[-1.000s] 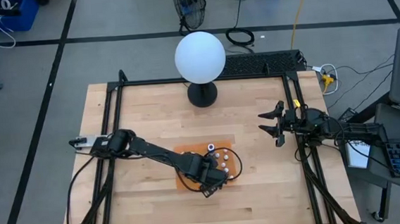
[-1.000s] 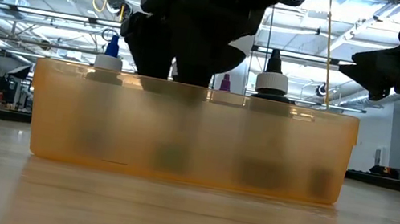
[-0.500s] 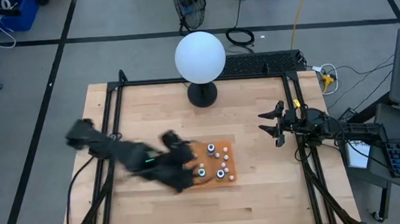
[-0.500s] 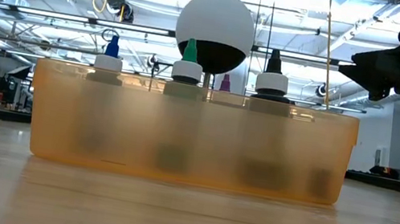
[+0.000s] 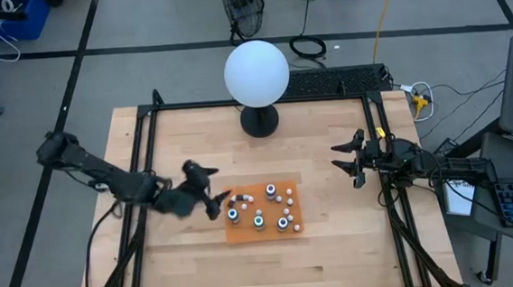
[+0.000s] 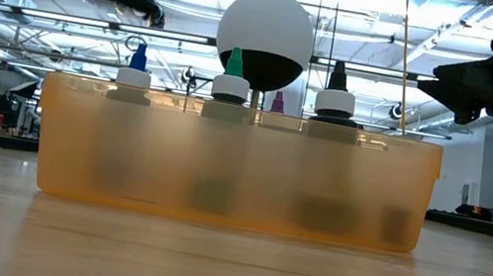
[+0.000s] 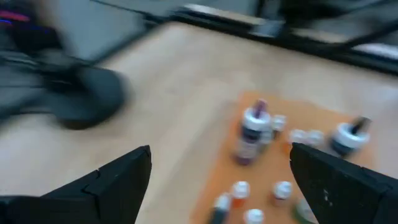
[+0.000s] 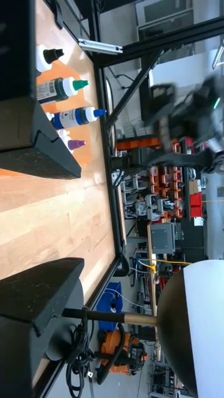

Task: Pick & Place food coloring
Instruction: Return to Home Position

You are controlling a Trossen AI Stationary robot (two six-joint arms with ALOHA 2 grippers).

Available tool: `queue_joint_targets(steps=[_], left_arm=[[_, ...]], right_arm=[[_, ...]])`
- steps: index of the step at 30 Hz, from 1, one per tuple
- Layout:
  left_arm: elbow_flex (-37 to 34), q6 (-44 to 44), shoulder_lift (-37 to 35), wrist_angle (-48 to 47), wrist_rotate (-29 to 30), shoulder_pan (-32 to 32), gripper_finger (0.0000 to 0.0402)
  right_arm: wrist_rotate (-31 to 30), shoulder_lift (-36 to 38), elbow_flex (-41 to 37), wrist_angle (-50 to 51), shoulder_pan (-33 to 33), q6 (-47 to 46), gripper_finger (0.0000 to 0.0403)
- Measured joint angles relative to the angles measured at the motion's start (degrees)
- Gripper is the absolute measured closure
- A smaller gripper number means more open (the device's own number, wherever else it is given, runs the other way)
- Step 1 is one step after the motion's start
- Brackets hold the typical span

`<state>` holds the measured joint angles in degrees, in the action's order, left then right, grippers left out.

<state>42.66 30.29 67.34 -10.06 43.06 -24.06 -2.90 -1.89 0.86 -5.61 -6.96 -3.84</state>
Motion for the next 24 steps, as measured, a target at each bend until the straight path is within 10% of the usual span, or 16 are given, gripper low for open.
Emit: queue_joint_targets(steps=[4,8,24], left_arm=[[-15.28,-9.4,-5.4,24.42,-20.75,9.59,0.0023],[-24.72,-11.77,-15.82,30.94,-24.62,16.4,0.0023],[-29.69,-17.28,-64.73,6.34,-26.94,20.16,0.0023]], right_arm=[[0.0,0.0,0.0,0.0,0.0,0.0,0.0195],[0.0,0.0,-0.01,0.0,-0.01,0.01,0.0195],[0.0,0.0,0.0,0.02,-0.02,0.0,0.0195]])
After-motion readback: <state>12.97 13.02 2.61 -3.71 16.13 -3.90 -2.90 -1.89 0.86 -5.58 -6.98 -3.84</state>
